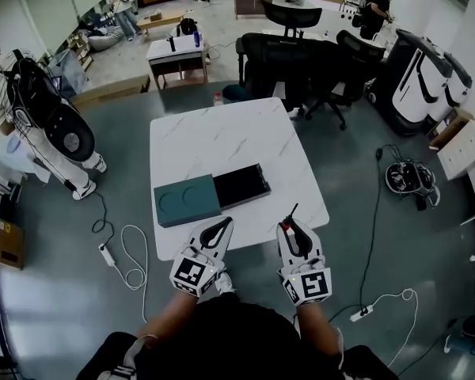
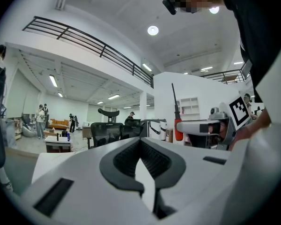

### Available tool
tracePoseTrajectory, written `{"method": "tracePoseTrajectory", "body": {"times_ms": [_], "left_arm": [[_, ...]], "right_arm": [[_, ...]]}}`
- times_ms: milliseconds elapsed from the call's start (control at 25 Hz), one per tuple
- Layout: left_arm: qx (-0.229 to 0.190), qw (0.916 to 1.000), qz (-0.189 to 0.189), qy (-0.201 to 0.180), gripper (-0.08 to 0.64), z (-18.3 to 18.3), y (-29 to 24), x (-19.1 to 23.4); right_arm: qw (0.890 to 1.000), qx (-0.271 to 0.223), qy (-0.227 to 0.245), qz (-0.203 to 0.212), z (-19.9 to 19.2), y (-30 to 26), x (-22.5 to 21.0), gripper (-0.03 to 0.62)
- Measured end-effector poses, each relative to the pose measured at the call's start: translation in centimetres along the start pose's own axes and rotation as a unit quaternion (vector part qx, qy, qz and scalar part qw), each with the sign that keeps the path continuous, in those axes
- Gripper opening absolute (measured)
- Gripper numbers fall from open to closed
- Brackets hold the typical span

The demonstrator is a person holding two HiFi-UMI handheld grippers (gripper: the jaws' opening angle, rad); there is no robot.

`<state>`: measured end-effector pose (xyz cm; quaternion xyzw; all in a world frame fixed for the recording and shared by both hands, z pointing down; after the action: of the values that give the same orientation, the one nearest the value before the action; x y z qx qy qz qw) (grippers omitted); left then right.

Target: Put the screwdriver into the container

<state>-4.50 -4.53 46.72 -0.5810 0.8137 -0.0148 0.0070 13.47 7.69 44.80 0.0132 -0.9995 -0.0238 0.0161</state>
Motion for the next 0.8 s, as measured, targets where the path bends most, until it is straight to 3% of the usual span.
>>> {"method": "tracePoseTrajectory", "body": {"times_ms": [440,800], "left_arm": [[0.002,0.9998,0.010,0.016,0.006,-0.9,0.1,8.0],[0.008,0.9991,0.034,0.023,0.006,-1.9,0.6,11.0]], "right_arm": [[0.999,0.042,0.031,0.014,-1.8,-7.7,1.9,0.107],[0.996,0.072,0.058,0.021,-3.6,-11.4,1.4,0.107]]}}
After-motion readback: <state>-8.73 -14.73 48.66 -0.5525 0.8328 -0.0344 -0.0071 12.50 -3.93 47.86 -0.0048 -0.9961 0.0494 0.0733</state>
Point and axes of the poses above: the fingertips, and each gripper's own axes: y backward along the fingers, x to its left, z out of its top, the point moved 8 cm from there along y, backward along the fingers, and after that the axes turned 2 degrees about -z, right-handed, at the moved point
